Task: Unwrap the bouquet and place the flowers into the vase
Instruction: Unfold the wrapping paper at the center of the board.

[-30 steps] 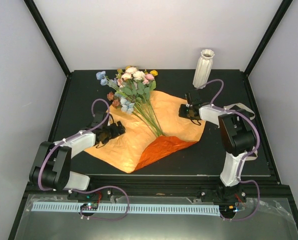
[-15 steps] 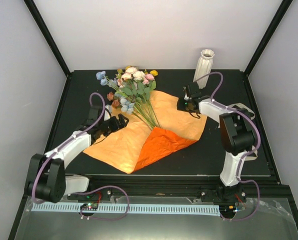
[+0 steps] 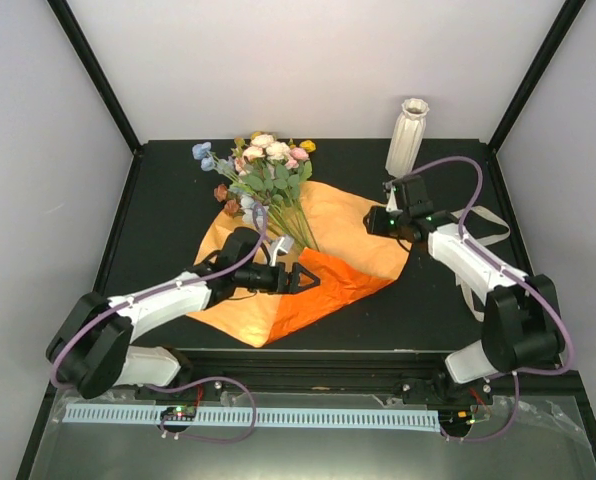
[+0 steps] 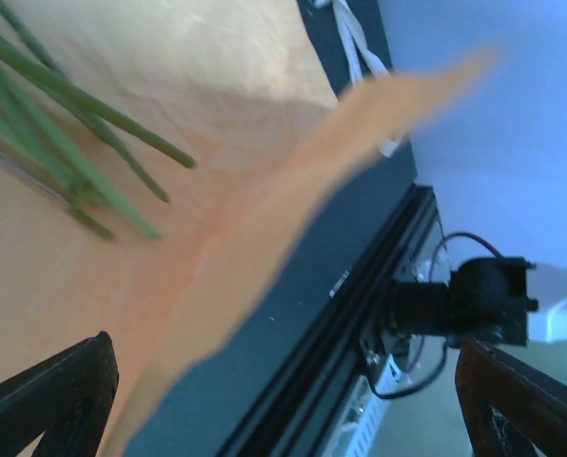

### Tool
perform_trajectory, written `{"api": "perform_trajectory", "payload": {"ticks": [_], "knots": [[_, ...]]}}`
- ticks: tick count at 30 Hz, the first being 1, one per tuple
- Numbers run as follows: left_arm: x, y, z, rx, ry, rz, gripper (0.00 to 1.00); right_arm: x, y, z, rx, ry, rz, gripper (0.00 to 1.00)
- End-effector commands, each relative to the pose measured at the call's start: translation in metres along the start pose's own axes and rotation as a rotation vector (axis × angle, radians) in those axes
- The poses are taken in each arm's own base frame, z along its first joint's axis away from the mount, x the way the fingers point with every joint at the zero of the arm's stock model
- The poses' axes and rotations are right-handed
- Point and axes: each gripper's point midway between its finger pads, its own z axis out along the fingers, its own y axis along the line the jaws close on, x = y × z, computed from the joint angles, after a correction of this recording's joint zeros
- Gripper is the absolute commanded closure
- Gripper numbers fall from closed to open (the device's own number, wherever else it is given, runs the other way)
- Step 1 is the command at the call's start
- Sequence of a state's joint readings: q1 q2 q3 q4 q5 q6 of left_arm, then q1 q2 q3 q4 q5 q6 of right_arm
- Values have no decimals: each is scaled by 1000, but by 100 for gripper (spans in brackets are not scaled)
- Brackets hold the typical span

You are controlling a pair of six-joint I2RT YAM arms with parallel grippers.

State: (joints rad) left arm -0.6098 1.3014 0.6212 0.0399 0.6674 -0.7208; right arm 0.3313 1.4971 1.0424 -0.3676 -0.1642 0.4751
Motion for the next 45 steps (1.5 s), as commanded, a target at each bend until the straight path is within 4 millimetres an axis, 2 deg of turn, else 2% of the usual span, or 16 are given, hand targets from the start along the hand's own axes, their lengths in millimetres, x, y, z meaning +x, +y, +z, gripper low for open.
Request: {"api": "perform_trajectory", "payload": {"ticks": [1, 5, 12, 15, 20, 23, 28, 33, 36, 40, 43, 45], "knots": [[8, -49, -2, 168, 26, 79, 1, 14, -3, -21, 0, 7, -16, 56], [39, -73, -3, 259, 81, 121, 1, 23, -8, -28, 12, -1, -35, 55], [100, -96, 20, 376, 297, 136, 1, 50, -11, -21, -30, 53, 57, 55], [108, -101, 22, 387, 331, 160, 1, 64, -14, -14, -52, 72, 111, 55], [111, -90, 34, 323, 386, 202, 1, 84, -29, 5, -13, 111, 177, 55], [110, -67, 46, 231, 395, 200, 1, 98, -39, 17, 7, 138, 218, 55], [104, -55, 56, 209, 364, 172, 1, 117, -64, 29, 99, 150, 228, 55], [77, -2, 57, 18, 249, 80, 1, 125, -75, 44, 134, 158, 230, 55], [60, 35, 49, -59, 178, -11, 1, 123, -78, 53, 143, 152, 220, 55], [51, 79, 41, -142, 121, -108, 1, 116, -78, 63, 132, 120, 188, 56], [51, 97, 38, -192, 102, -153, 1, 109, -79, 66, 147, 111, 173, 56], [50, 102, 36, -205, 87, -171, 1, 103, -78, 65, 152, 106, 159, 56]]}}
